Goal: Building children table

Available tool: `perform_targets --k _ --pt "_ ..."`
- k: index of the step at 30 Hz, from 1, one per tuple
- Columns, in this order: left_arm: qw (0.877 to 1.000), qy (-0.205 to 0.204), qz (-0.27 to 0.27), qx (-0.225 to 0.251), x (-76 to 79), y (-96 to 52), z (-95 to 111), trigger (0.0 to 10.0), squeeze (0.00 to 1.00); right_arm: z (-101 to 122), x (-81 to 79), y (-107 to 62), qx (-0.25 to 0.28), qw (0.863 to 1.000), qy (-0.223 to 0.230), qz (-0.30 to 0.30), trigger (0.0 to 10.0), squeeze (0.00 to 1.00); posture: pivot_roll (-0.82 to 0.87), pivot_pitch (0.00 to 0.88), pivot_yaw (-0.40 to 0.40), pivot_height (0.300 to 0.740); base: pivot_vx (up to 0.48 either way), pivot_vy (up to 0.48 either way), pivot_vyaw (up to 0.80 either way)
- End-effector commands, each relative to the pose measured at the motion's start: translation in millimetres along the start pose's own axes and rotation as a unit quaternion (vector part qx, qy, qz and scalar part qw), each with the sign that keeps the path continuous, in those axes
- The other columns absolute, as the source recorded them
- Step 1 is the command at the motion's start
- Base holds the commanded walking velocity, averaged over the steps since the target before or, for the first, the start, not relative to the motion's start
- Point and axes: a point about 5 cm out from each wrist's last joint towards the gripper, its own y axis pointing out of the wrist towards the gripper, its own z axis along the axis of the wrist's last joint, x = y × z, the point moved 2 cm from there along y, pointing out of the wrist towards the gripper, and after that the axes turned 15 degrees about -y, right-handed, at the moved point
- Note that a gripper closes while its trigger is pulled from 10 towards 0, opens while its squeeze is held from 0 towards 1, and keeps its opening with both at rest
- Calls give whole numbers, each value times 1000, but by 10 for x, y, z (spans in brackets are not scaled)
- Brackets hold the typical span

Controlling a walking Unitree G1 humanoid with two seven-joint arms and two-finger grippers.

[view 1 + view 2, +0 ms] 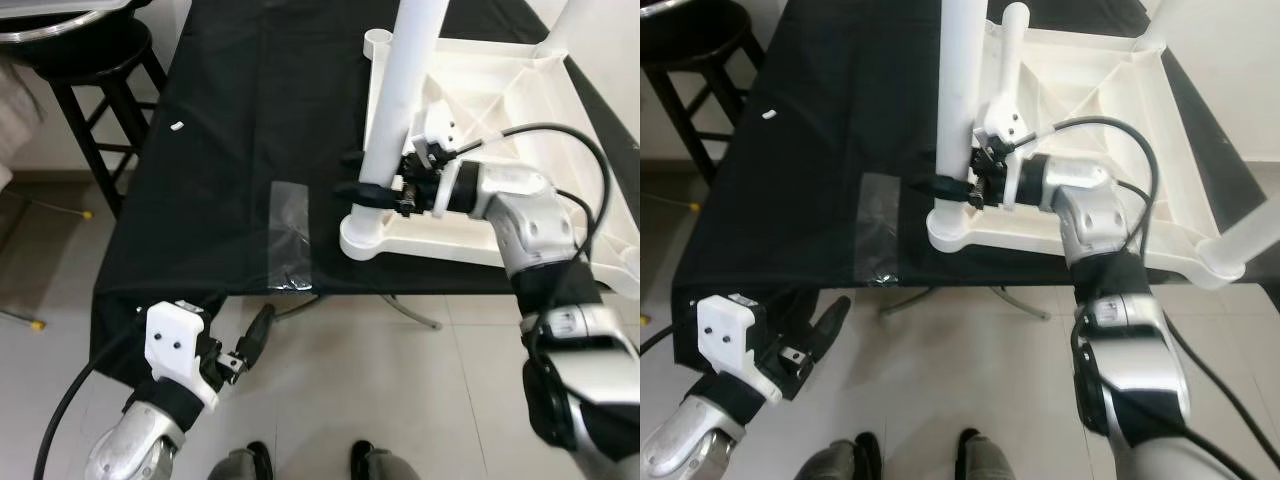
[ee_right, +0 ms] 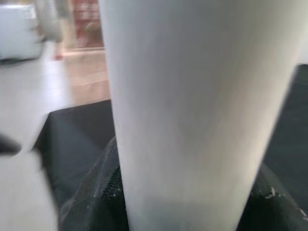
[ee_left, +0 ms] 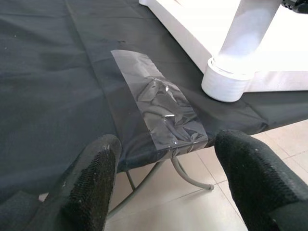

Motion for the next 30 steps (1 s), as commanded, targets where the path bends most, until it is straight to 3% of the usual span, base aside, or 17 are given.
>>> perform_targets --k 1,2,3,4,6,8,12,13,14,15,16,17,20,26,28,29,30 --pt "1000 -2 1 -10 3 -26 -34 10000 0 -253 -133 -32 -72 995 33 -65 0 0 -15 288 -40 740 0 0 0" --pt "1000 -3 1 -10 -7 -29 -32 10000 0 -413 -238 -99 -159 965 30 -205 0 0 -23 290 -35 740 0 0 0" --pt "1000 -3 1 -11 -13 -32 -28 10000 0 -503 -349 -279 -238 911 22 -336 0 0 -29 293 -36 740 0 0 0" --pt "1000 -3 0 -11 -17 -23 -26 10000 0 -470 -613 -357 -261 890 28 -374 0 0 -27 292 -25 740 0 0 0" --pt "1000 -3 -2 -12 -19 -13 -31 10000 0 -415 -806 -343 -256 891 40 -372 0 0 -31 288 -22 740 0 0 0" --pt "1000 -3 -4 -13 -22 5 -42 10000 0 -357 -986 -219 -231 909 63 -341 0 0 -37 278 -12 740 0 0 0" --pt "1000 -3 -7 -15 -20 22 -56 10000 0 -346 -991 -128 -223 915 70 -329 0 0 -29 267 -20 740 0 0 0" --pt "1000 -3 -7 -14 -23 24 -56 10000 0 -324 -994 -113 -228 912 74 -333 4706 0 -35 269 -22 740 0 0 0" --pt "1000 -3 -7 -14 -23 24 -56 10000 0 -324 -994 -113 -228 912 74 -333 4706 0 -35 269 -22 740 0 0 0" --pt "1000 -3 -6 -13 -24 26 -53 10000 0 -298 -992 -96 -230 914 74 -327 10000 0 -33 269 -27 740 0 0 0" --pt "1000 -2 -5 -12 -25 27 -50 10000 0 -262 -1010 -78 -232 915 75 -320 10000 0 -33 269 -27 740 0 0 0" --pt "1000 -2 -4 -11 -25 27 -45 10000 0 -217 -970 -70 -219 921 82 -311 10000 1000 -33 272 -30 740 0 0 0" --pt "1000 -2 -3 -9 -22 28 -41 10000 0 -163 -885 -50 -192 931 83 -299 10000 1000 -30 274 -32 740 0 0 0" --pt "1000 -3 -3 -7 -11 31 -36 10000 0 68 -507 62 -71 979 46 -187 10000 1000 -27 273 -38 740 0 0 0" --pt "1000 -4 -3 -6 -2 34 -34 10000 0 147 -366 81 -39 994 1 -103 10000 569 -20 273 -42 740 0 0 0" --pt "1000 -3 -3 -5 1 34 -32 10000 0 171 -342 84 -29 998 -18 -57 10000 0 -13 273 -43 740 0 0 0" --pt "1000 -3 -3 -5 1 34 -32 10000 0 171 -342 84 -29 998 -18 -57 10000 0 -13 273 -43 740 0 0 0"
